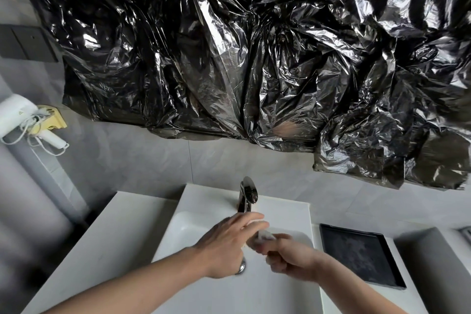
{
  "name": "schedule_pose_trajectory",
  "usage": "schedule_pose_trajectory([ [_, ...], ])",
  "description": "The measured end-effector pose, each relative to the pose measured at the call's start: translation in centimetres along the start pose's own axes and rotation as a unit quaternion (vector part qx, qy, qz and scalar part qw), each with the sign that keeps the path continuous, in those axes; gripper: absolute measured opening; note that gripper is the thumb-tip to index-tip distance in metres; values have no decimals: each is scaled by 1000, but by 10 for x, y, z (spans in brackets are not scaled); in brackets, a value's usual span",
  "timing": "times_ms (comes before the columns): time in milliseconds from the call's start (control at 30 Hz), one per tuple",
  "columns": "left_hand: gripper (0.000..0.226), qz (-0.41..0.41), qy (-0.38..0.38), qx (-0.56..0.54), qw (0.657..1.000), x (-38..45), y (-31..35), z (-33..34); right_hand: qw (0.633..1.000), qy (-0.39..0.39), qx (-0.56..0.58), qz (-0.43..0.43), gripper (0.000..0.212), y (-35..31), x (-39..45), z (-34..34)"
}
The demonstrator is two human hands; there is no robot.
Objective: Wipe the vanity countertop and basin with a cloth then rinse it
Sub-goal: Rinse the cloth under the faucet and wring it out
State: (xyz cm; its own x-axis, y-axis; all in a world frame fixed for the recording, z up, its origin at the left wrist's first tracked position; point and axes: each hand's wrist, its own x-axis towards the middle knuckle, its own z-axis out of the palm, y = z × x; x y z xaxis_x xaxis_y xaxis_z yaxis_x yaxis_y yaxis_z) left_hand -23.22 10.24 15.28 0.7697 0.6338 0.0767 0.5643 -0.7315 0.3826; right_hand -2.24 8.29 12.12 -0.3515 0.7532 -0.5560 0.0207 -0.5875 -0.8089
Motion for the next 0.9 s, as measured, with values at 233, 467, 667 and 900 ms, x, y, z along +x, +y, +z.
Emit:
schedule_pose_trajectory([
  [233,75,87,11,172,981,-8,0,7,990,-127,-37,37,35,-33,-34,29],
  [467,31,-65,-49,322,943,24,23,-29,865,127,-485,16,33,-48,-9,70],
  [667,17,-173,-100,233,952,25,24,-34,765,236,-596,-68,20,-39,-7,83],
  [900,3,-305,-149,10,940,12,21,-23,705,253,-650,-128,16,-19,-8,82],
])
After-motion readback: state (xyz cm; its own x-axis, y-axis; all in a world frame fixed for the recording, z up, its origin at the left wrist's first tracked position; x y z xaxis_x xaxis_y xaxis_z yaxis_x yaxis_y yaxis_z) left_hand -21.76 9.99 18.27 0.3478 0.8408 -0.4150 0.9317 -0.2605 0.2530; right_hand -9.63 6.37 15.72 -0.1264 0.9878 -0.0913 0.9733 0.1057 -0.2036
